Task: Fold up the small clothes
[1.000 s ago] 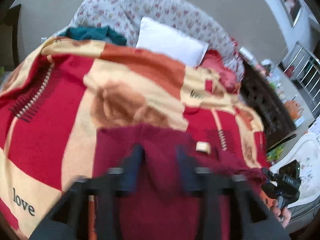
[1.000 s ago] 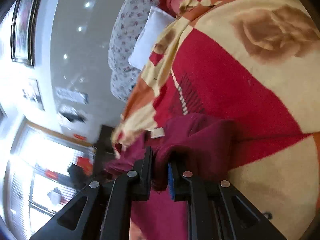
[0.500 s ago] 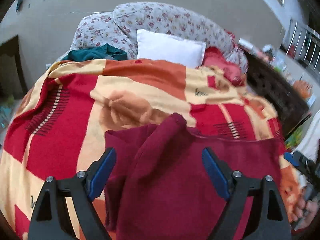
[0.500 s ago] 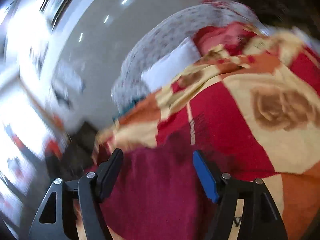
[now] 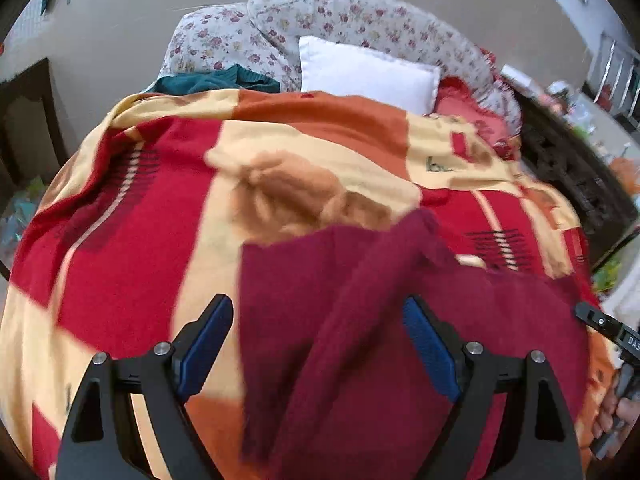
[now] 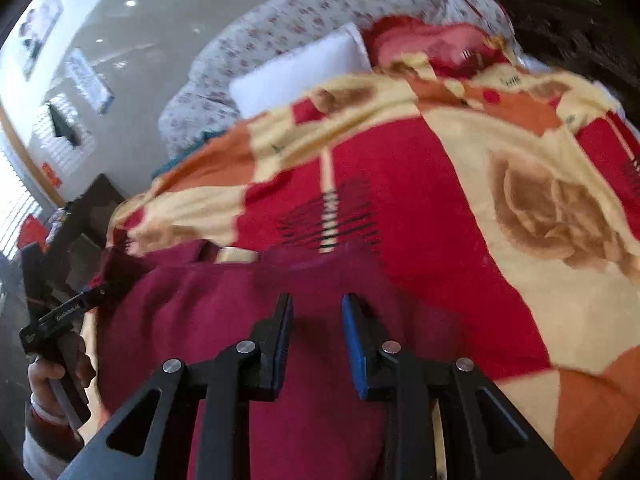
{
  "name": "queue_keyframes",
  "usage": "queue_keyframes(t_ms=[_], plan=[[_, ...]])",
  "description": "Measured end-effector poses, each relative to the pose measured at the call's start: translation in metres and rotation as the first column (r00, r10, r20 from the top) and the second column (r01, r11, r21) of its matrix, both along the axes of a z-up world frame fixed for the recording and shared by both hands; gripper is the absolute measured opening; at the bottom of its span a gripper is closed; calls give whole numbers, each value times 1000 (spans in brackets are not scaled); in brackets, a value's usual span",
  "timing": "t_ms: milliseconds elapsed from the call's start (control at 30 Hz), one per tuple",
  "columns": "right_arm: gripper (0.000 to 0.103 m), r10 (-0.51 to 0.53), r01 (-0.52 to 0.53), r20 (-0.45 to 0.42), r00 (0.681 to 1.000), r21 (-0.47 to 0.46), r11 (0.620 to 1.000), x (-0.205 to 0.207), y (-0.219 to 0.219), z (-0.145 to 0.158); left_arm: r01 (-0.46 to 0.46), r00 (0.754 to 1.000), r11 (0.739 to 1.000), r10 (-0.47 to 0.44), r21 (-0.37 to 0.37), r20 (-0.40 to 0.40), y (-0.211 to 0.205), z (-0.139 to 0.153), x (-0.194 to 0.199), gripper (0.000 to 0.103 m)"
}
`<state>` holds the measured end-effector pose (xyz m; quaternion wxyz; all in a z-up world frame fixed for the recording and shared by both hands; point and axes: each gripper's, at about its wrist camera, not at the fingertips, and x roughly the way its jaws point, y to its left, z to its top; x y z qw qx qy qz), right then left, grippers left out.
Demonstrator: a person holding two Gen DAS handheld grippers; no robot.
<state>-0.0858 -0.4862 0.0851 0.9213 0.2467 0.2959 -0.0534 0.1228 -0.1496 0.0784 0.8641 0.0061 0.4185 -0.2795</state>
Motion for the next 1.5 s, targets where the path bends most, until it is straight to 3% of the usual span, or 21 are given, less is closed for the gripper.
queue_keyframes(t_ms=[100, 133, 367, 500, 700, 767, 933, 967, 1067, 1200, 1300, 1333, 1433, 1500], plan=[[66, 98, -98, 24, 995, 11, 995, -20, 34, 10, 52, 999, 999, -52, -17, 10, 34, 3, -33, 86], [69, 132, -132, 30, 991, 1, 991, -28, 48, 11, 69, 998, 998, -68, -1, 15, 44, 1, -45, 86], [69, 273, -273, -19, 962, -11, 962, -46, 117, -12, 180, 983, 983, -178, 43, -53, 68, -45, -104, 86], [69, 310, -310, -11, 951, 5, 951, -51, 135, -16, 211, 976, 962, -217, 175, 16, 60, -63, -113, 86], [69, 317, -316, -25, 948, 47, 948, -54, 136, -24, 263, 959, 944, -278, 200, 48, 60, -64, -111, 86], [70, 312, -309, -32, 950, 72, 948, -55, 134, -28, 289, 950, 931, -307, 220, 49, 59, -64, -113, 78], [70, 325, -321, -31, 945, 100, 942, -55, 134, -32, 320, 930, 888, -361, 329, 71, 60, -58, -120, 71], [70, 332, -328, -33, 943, 95, 940, -54, 137, -32, 321, 931, 888, -360, 330, 61, 61, -59, -117, 62], [70, 348, -343, -42, 936, 102, 934, -48, 143, -36, 345, 933, 898, -359, 271, 2, 59, -62, -109, 53], [70, 362, -354, -53, 931, 115, 928, -43, 151, -40, 363, 924, 881, -383, 302, 8, 45, -71, -112, 42], [70, 372, -365, -64, 926, 98, 926, -42, 155, -40, 379, 923, 900, -385, 217, -18, 44, -68, -106, 10], [70, 371, -364, -71, 926, 95, 926, -41, 155, -39, 388, 920, 900, -391, 197, -27, 43, -67, -105, 8], [70, 372, -365, -72, 925, 102, 926, -39, 154, -40, 401, 910, 882, -414, 247, 1, 40, -67, -111, 7], [70, 379, -372, -71, 923, 102, 923, -37, 157, -38, 395, 912, 885, -409, 247, 8, 44, -63, -111, 7]])
